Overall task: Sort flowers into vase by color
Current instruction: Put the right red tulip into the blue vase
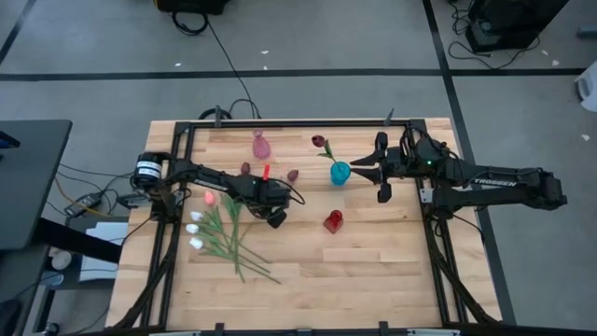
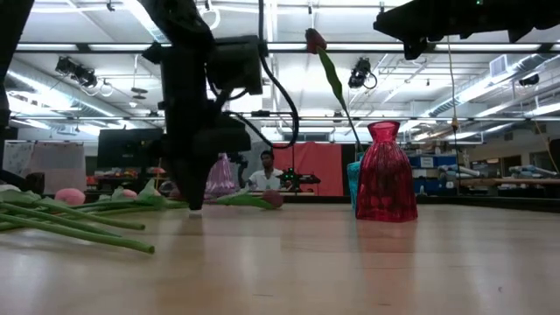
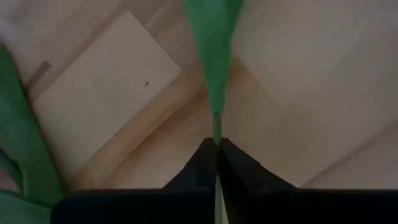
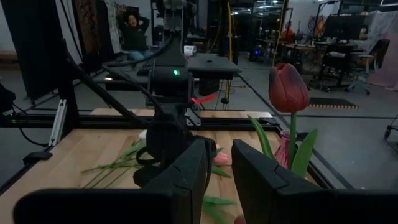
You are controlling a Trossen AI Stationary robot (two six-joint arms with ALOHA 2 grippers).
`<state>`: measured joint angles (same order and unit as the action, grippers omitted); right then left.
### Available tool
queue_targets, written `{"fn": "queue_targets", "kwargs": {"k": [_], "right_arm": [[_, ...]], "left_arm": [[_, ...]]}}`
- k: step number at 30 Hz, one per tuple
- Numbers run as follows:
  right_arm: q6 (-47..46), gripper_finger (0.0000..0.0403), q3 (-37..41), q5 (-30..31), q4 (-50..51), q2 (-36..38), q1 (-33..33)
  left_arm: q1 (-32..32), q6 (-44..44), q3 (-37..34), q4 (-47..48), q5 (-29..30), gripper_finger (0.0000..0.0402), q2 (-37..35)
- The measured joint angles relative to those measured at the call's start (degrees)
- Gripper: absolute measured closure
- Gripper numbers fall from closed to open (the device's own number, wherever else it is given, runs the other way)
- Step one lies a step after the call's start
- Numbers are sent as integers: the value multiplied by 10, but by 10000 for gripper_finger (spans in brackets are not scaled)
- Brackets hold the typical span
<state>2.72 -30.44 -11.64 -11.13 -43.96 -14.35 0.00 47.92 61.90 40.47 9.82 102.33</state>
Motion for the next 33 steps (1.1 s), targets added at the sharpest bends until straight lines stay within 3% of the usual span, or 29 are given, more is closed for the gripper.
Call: {"fn": "queue_targets", "kwargs": {"k": [6,11,21,26,33], "right_arm": [[4,312,0,0,17,18,-4],[1,312,0,0,18,31,-12],[-6,312,0,-16,19,28,-10],[-6,312,0,-17,29,28,-10],[-10,312,0,-17,48,28,-10]], "left_arm": [[35,-29,1,1,34,396,-67],[43,-35,-8,-24,129,398,-125],[-50,-220,-73,-349,125,400,-133],[-96,-249,-122,-509,59,400,-133],[-133,-281,-158,-713,64,400,-133]]}}
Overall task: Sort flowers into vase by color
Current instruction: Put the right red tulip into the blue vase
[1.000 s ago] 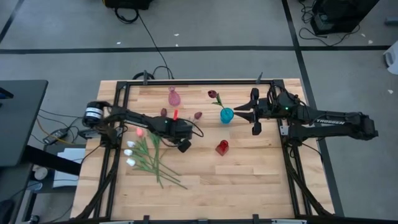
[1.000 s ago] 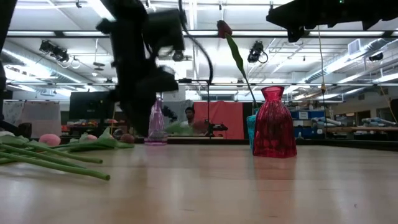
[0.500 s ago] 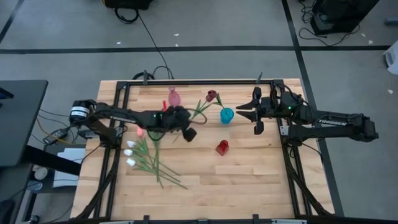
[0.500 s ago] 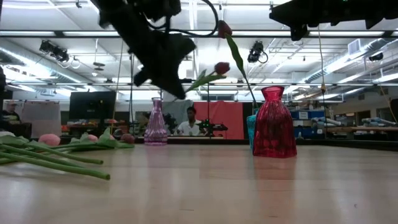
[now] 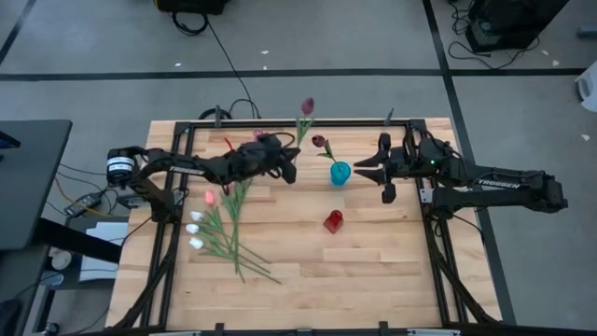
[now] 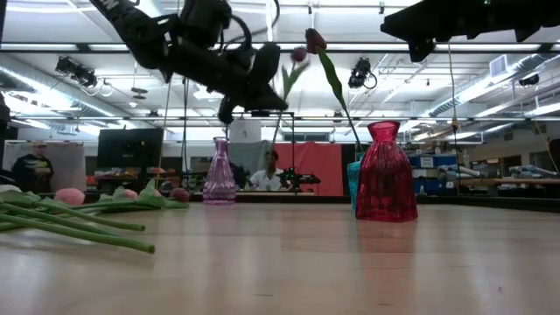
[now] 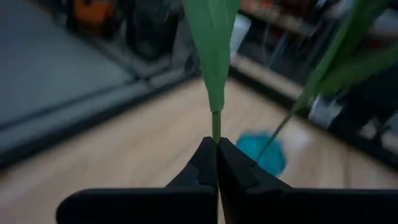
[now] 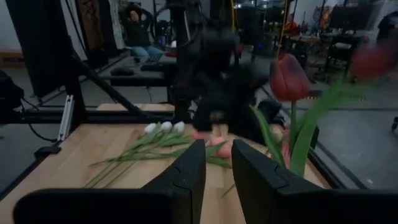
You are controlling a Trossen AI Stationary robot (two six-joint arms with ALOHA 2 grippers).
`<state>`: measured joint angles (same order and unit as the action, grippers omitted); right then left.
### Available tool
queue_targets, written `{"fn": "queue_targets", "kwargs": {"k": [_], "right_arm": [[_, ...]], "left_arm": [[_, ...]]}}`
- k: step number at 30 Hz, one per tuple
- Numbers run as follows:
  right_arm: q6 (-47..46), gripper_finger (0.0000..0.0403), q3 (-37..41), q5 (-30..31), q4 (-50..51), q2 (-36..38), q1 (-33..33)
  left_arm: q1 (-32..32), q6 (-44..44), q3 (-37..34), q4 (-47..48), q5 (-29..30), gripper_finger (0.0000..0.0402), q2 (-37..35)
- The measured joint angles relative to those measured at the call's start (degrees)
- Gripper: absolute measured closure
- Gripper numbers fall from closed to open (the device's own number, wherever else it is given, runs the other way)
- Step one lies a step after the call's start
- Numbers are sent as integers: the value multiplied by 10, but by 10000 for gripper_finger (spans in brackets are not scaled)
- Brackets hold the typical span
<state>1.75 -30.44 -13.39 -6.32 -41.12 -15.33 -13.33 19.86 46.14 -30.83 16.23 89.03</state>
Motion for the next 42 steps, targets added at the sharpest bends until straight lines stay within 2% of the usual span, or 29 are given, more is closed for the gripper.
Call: {"fn": "queue_targets", "kwargs": {"k": [4,7,13,17,22,27,32,39,42], "right_arm": [[2,312,0,8,20,3,0],[13,312,0,36,24,16,-7],[11,312,0,40,21,54,-26],[-3,312,0,28,24,63,-28],[-3,312,0,28,28,63,-28],[-3,312,0,29,13,63,-28],[-1,312,0,28,22,63,-28],[9,312,0,28,18,62,-28],[10,312,0,28,24,62,-28]], "left_arm": [[31,-52,17,-13,-2,400,0],[73,-99,30,-4,19,400,0],[144,-105,29,23,31,400,0],[161,-68,29,28,37,400,-1],[168,-136,33,-15,55,400,-2],[122,-132,53,-30,65,400,-3],[55,-114,52,-37,20,400,-3],[-42,-58,52,-173,-94,400,45],[-54,-33,52,-232,-104,400,82]]}}
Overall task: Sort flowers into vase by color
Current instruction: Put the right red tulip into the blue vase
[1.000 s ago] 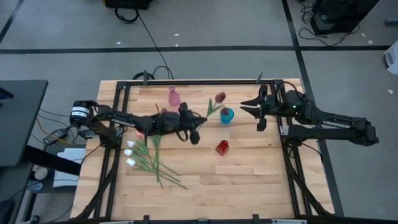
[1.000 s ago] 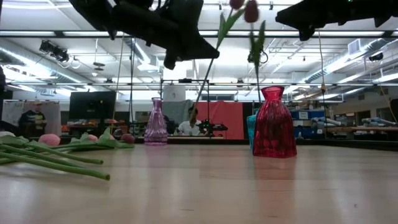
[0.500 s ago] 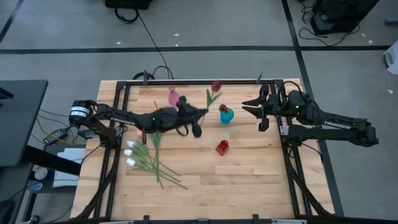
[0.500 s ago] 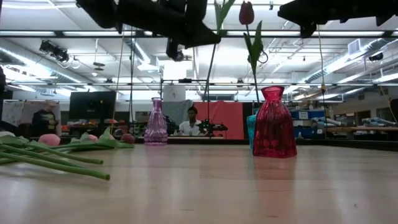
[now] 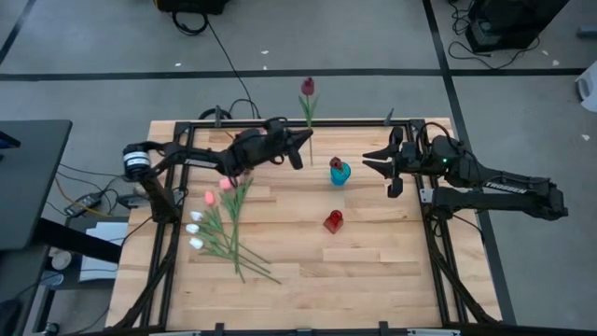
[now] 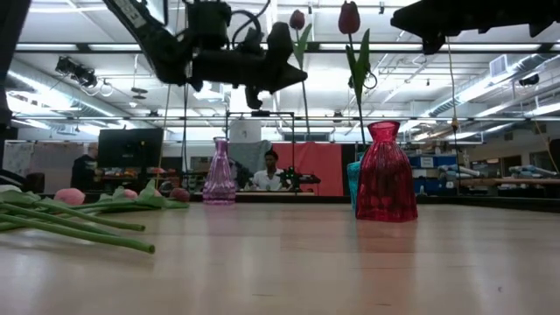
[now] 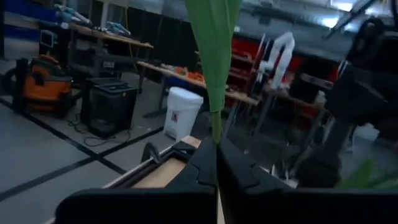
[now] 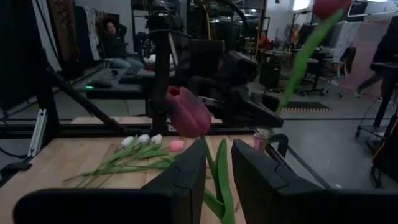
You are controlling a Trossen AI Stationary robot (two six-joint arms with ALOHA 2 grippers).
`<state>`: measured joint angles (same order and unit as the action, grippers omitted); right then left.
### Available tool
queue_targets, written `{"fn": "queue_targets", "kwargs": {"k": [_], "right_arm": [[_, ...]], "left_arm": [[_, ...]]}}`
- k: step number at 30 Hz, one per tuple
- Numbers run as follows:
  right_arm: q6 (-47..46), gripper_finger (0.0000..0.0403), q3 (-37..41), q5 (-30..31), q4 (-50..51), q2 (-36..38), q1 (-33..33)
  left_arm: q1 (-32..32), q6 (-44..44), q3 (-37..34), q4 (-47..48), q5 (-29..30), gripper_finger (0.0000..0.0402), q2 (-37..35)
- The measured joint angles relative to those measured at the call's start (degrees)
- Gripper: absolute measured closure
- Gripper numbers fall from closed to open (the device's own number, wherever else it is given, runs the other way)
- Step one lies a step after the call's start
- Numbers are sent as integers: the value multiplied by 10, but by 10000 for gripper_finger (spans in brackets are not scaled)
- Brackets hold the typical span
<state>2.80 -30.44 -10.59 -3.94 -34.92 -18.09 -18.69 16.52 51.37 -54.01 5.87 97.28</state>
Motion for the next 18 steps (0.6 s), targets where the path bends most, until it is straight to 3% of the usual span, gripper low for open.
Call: {"fn": "queue_targets", "kwargs": {"k": [5,18], "right_arm": [[2,312,0,0,1,0,0],[2,312,0,0,-2,-6,1]], "left_arm": [[1,22,20,-77,-2,401,52],[14,3,153,-78,-26,401,150]]}}
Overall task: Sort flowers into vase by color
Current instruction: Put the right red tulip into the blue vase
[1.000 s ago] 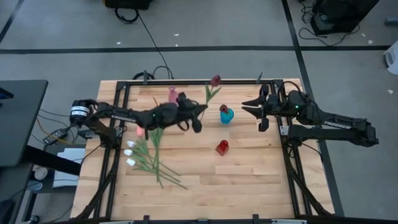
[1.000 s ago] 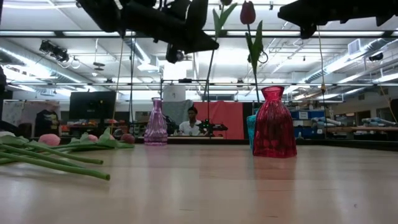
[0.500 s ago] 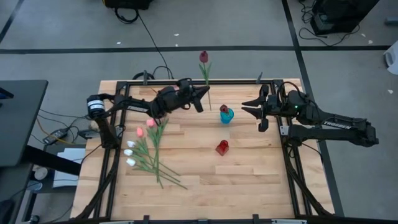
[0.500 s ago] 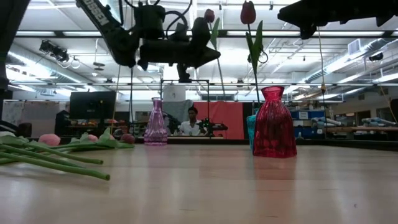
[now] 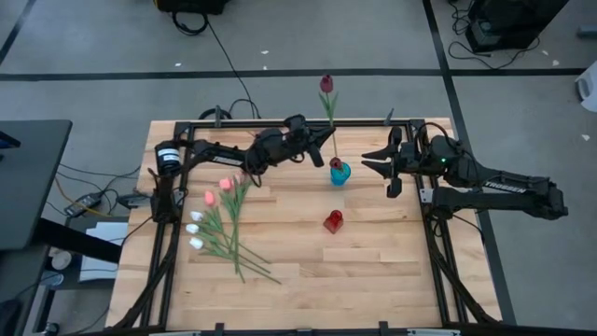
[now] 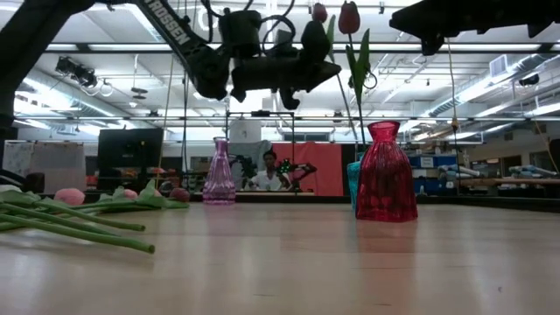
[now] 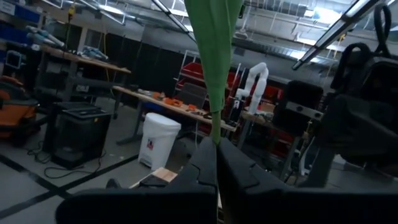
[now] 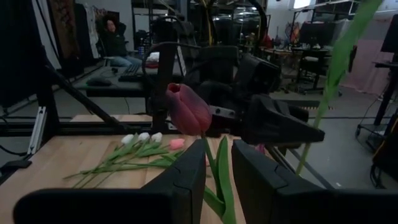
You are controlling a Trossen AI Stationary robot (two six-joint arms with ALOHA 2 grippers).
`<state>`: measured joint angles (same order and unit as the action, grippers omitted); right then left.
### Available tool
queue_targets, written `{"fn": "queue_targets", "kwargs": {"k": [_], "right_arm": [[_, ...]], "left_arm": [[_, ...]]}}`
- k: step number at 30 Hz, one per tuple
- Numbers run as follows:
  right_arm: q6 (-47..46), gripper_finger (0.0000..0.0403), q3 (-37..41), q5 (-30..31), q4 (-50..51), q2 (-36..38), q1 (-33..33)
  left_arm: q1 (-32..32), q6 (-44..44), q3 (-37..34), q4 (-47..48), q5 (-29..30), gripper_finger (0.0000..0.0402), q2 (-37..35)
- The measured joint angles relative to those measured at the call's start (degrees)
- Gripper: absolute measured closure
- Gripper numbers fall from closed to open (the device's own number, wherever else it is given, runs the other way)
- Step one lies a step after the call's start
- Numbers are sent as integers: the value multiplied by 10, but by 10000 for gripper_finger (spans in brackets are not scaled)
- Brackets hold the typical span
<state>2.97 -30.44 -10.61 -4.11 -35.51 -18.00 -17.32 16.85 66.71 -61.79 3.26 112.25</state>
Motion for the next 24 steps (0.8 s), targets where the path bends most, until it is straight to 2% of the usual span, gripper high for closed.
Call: {"fn": "queue_targets", "kwargs": {"k": [13,18,24], "right_arm": [[7,312,0,0,3,0,0],[13,312,0,4,17,-13,0],[9,312,0,-16,-2,-45,0]], "left_arm": [[14,-31,35,1,-4,401,64],[24,-74,35,30,-18,399,64],[24,-76,35,63,-35,395,63]]}}
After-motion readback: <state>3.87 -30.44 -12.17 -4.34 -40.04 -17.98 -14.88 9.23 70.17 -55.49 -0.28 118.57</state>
